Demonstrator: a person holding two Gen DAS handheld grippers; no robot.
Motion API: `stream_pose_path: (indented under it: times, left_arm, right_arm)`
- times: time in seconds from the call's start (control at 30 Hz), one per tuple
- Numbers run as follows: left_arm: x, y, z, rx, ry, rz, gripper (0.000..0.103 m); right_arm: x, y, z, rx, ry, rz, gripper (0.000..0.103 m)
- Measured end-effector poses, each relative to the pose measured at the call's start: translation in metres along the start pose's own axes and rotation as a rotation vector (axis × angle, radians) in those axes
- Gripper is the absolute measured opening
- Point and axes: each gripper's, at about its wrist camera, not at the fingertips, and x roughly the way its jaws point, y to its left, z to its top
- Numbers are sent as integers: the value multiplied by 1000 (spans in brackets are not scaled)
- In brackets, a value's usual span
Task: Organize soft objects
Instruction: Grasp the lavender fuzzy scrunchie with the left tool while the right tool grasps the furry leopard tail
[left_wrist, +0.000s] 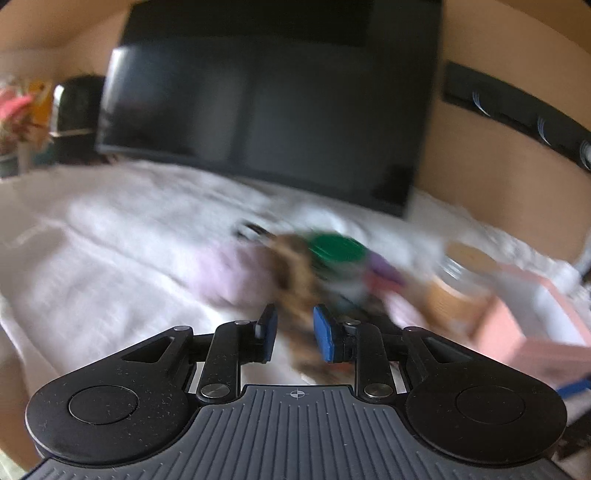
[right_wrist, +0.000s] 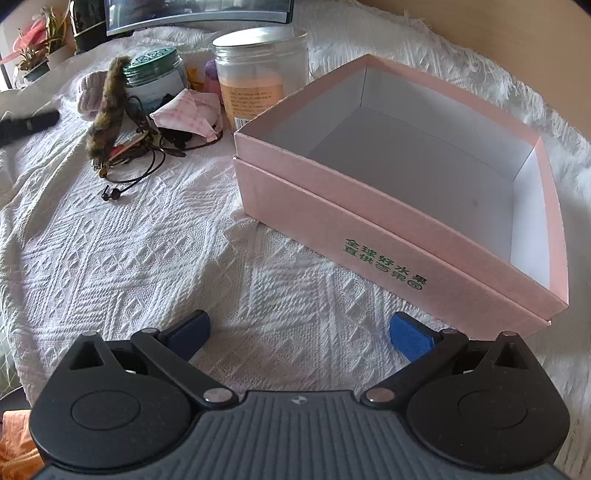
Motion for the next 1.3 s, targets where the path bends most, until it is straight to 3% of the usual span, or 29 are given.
stream_pose_path:
  times: [0.1,0.17,0.27,0.33,0.4,0.47,0.67,0.73,0.93,1.13,1.2,1.3]
  left_arm:
    - [6,33,20,2,-46,8,27]
    - [18,54,41,-37,-50,-37,27]
    - [51,74,71,-103,15,-124,27]
    - [75,78,79,-99,59,-137,27]
    - [97,82,79,-78,117,-95,27]
    - [106,86,70,-44,187,-103,26]
    - [77,82,28,180,279,-152,27]
    - [77,86,20,193,306,-125,27]
    - [83,109,18,93,258,-9,30]
    - [74,110,21,168,163,-67,28]
    - [83,109,21,187,189,-51,28]
    - [101,112,21,143,219,-88,28]
  right_arm:
    - [0,4,10,-33,25,11,103]
    - [-8,13,19,-42,-25,12,102]
    - [-26,33,35,-82,-111,72,102]
    - [-36,51,44,-132,-162,87,102]
    - [-44,68,52,-180,-213,91,102]
    - [-50,78,56,-212,-245,109,102]
    - [-43,86,62,-260,-247,113,102]
    - [-34,96,65,-277,-235,117,102]
    - [-26,110,60,-297,-216,148,102]
    - [-24,102,53,-294,-197,140,102]
    - [-22,99,54,-286,-188,142,102]
    - [-21,101,54,-285,-189,158,102]
